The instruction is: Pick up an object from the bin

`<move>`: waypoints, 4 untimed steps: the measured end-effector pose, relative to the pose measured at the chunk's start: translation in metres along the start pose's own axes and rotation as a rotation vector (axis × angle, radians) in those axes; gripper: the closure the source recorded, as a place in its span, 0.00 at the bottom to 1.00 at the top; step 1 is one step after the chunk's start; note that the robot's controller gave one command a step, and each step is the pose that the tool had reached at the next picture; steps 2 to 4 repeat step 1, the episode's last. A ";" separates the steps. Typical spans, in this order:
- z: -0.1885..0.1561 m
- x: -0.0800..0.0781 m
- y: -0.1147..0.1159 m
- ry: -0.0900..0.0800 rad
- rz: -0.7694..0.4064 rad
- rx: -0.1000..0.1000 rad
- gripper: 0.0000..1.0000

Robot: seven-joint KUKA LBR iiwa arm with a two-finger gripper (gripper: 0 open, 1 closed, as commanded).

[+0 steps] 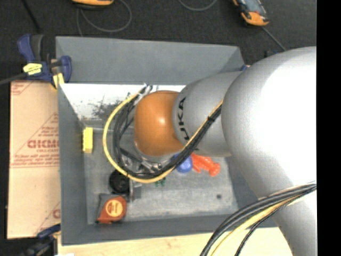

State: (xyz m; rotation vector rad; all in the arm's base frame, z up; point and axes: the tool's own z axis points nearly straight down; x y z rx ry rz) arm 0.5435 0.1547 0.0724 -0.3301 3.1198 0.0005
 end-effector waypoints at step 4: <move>-0.043 -0.012 -0.020 0.010 0.011 0.000 1.00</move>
Offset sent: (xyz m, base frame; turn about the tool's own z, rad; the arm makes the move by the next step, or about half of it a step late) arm -0.0034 -0.0125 0.0720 0.0211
